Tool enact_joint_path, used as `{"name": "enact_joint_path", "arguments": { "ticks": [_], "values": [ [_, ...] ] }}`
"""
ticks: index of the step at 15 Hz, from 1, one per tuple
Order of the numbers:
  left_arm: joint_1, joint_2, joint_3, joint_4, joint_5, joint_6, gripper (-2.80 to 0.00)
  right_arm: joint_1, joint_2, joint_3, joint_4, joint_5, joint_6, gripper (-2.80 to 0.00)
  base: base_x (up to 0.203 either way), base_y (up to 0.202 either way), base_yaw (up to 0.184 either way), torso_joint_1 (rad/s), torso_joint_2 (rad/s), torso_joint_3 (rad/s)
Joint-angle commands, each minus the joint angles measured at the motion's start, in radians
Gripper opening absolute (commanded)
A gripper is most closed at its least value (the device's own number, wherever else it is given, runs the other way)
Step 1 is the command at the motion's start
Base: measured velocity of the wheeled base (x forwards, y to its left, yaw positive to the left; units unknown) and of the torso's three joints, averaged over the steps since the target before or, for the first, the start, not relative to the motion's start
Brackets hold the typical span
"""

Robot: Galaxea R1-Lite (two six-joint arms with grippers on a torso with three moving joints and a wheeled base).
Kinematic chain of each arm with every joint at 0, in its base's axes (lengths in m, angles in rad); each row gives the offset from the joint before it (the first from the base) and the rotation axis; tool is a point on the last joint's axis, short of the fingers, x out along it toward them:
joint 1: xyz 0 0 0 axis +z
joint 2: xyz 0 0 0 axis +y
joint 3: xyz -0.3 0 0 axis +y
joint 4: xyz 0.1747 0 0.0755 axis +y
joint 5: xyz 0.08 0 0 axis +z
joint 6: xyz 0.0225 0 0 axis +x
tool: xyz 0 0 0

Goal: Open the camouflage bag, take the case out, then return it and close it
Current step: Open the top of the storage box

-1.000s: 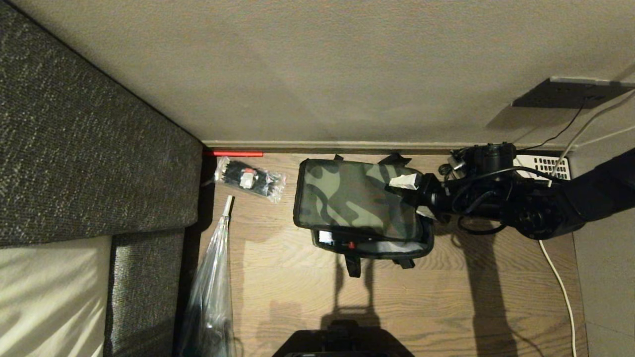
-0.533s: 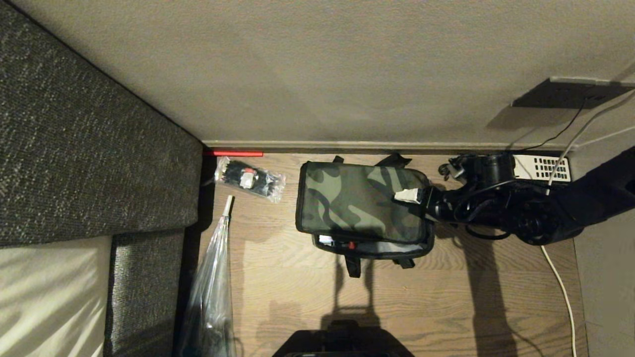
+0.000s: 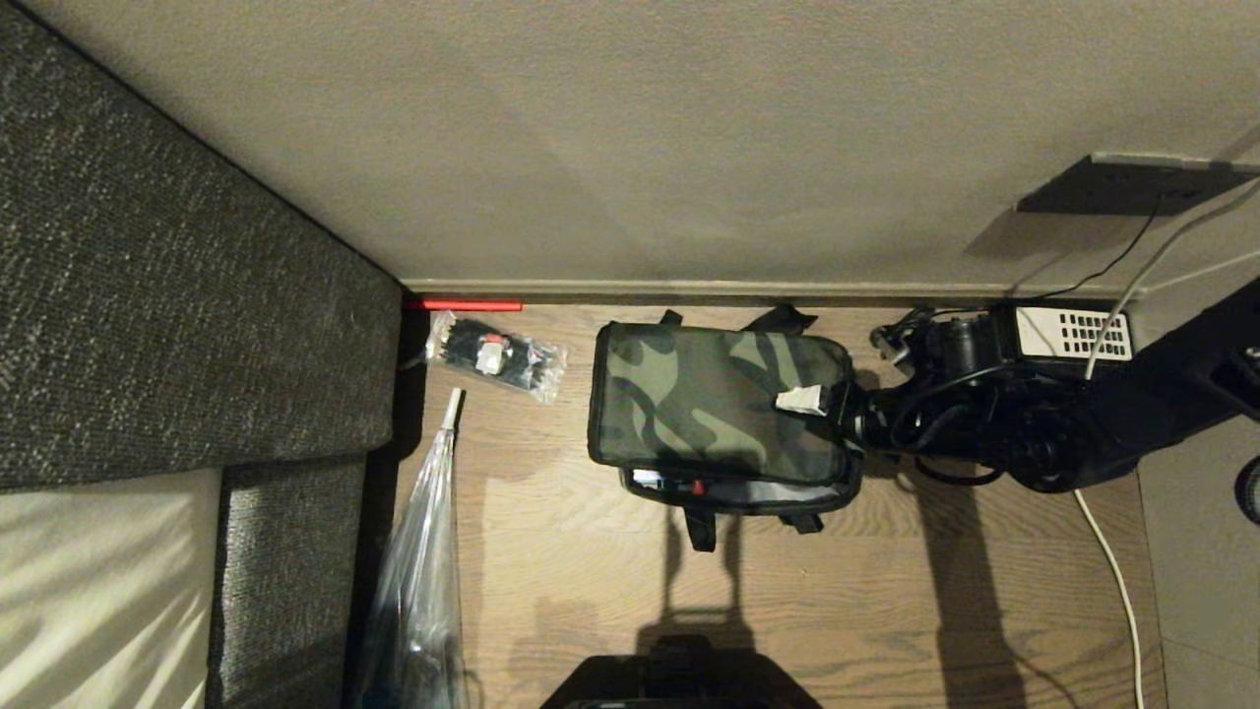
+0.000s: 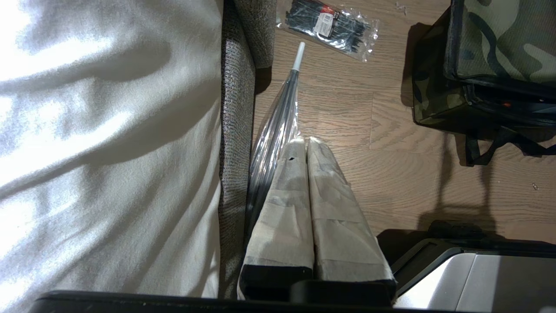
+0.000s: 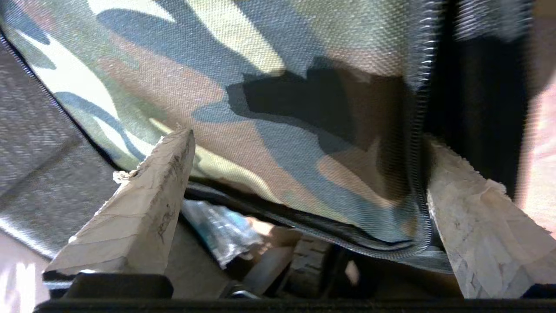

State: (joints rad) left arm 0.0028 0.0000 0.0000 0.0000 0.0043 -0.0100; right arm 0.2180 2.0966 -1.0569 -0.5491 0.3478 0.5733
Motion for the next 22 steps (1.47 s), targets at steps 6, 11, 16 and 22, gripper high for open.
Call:
{"name": "enact_joint_path", "arguments": {
  "ticks": [6, 11, 16, 22],
  "values": [
    [0.0, 0.0, 0.0, 0.0, 0.0, -0.001, -2.8, 0.054, 0.022, -0.043, -0.007, 0.017, 0.094, 0.0, 0.0, 0.0, 0.0, 0.0, 0.0, 0.0],
    [0.0, 0.0, 0.0, 0.0, 0.0, -0.001, -2.8, 0.055, -0.007, -0.099, -0.008, 0.052, 0.261, 0.0, 0.0, 0.0, 0.0, 0.0, 0.0, 0.0],
    [0.0, 0.0, 0.0, 0.0, 0.0, -0.001, -2.8, 0.051, -0.058, -0.13, -0.006, 0.088, 0.393, 0.0, 0.0, 0.0, 0.0, 0.0, 0.0, 0.0],
    [0.0, 0.0, 0.0, 0.0, 0.0, -0.001, -2.8, 0.007, -0.108, -0.165, -0.008, 0.091, 0.392, 0.0, 0.0, 0.0, 0.0, 0.0, 0.0, 0.0]
  ]
}}
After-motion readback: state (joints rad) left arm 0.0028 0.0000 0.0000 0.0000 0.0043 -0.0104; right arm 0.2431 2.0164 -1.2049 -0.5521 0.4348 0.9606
